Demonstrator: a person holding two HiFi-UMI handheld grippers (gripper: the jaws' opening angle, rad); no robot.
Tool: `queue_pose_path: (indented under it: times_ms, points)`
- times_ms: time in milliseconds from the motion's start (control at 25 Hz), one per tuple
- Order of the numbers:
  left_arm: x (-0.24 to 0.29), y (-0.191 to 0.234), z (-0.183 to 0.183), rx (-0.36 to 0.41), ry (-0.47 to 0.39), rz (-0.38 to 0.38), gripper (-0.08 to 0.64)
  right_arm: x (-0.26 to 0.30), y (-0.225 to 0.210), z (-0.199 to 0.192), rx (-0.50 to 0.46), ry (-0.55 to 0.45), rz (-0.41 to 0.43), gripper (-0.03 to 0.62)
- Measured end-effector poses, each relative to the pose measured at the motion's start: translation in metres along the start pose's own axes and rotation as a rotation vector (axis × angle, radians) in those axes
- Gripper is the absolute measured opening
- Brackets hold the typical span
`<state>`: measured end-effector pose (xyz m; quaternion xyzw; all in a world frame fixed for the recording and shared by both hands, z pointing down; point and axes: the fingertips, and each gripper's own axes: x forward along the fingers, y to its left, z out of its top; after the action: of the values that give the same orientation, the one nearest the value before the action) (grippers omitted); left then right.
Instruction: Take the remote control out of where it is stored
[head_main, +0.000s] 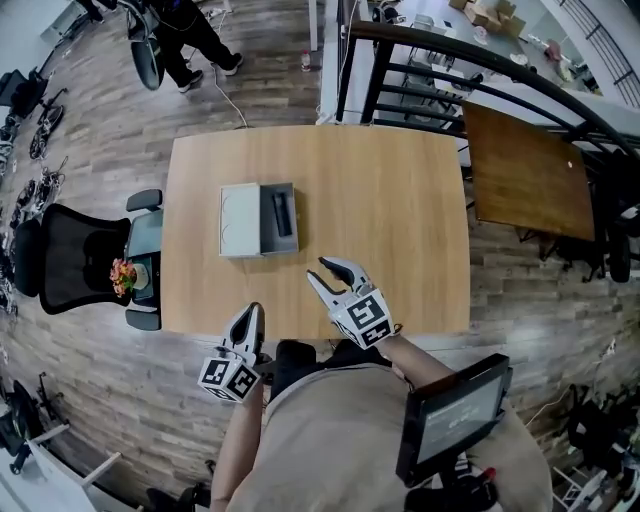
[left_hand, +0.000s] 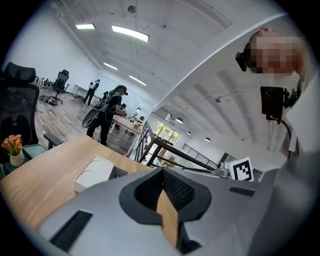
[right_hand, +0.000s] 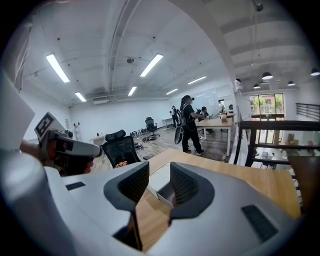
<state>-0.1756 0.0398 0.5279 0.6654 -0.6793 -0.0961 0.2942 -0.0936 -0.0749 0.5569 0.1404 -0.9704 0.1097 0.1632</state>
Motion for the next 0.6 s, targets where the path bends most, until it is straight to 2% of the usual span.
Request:
queue_pose_path:
  times_ms: [200,400,600]
  points:
    - [0.017,0.029,0.007,-0.002,0.046,-0.055,-0.006,0.028,-0.006,-0.009,-0.025,0.07,-0.03,0.137]
    - [0.034,0.052,0.018,0.012,0.089,-0.115,-0.006,0.058,-0.021,-0.007,0.0,0.113,-0.095,0.137]
    - [0.047,0.079,0.026,0.018,0.116,-0.14,-0.006,0.098,-0.036,-0.031,0.043,0.205,-0.137,0.137]
